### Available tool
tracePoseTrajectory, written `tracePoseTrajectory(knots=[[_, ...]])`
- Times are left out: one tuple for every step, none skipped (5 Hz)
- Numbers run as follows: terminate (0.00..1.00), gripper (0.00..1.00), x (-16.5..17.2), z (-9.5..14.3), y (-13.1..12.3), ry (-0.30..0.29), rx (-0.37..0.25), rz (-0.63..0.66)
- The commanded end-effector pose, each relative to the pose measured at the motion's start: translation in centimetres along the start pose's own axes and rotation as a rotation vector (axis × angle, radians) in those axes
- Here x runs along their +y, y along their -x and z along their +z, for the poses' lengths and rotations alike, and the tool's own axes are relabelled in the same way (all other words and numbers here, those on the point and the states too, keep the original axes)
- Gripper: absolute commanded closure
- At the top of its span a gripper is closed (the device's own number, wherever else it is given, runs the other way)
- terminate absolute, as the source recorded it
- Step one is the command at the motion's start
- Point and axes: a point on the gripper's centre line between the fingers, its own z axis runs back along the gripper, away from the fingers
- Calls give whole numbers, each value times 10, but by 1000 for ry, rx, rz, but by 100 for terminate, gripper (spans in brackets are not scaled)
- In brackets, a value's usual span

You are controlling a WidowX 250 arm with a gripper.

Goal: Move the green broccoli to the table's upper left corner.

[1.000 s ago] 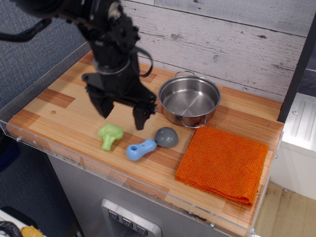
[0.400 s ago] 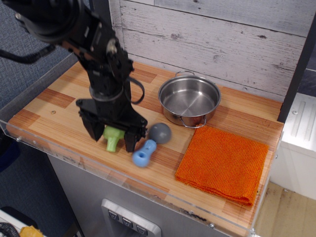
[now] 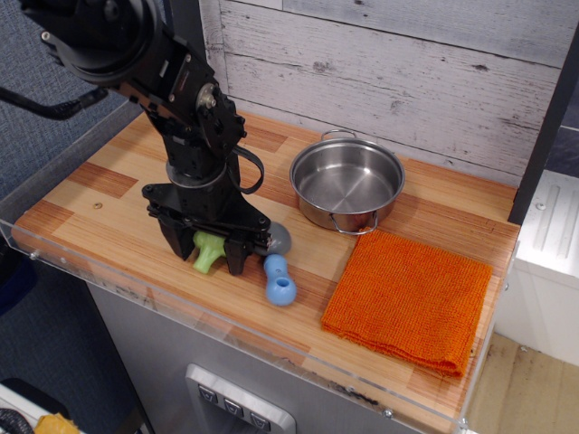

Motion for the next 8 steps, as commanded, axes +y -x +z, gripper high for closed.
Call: tracePoseTrajectory(knots=[[0, 100, -1, 7, 3, -11, -20, -2], [0, 100, -2, 23, -2, 13, -58, 6], [0, 100, 6, 49, -12, 35, -118, 48], [0, 100, 18, 65, -34, 29, -166, 71], [0, 100, 34, 67, -58, 23, -190, 105], [0, 100, 54, 59, -83, -12, -205, 159], [0, 100, 60, 41, -99, -28, -185, 184], [0, 100, 56, 24, -117, -34, -168, 185]])
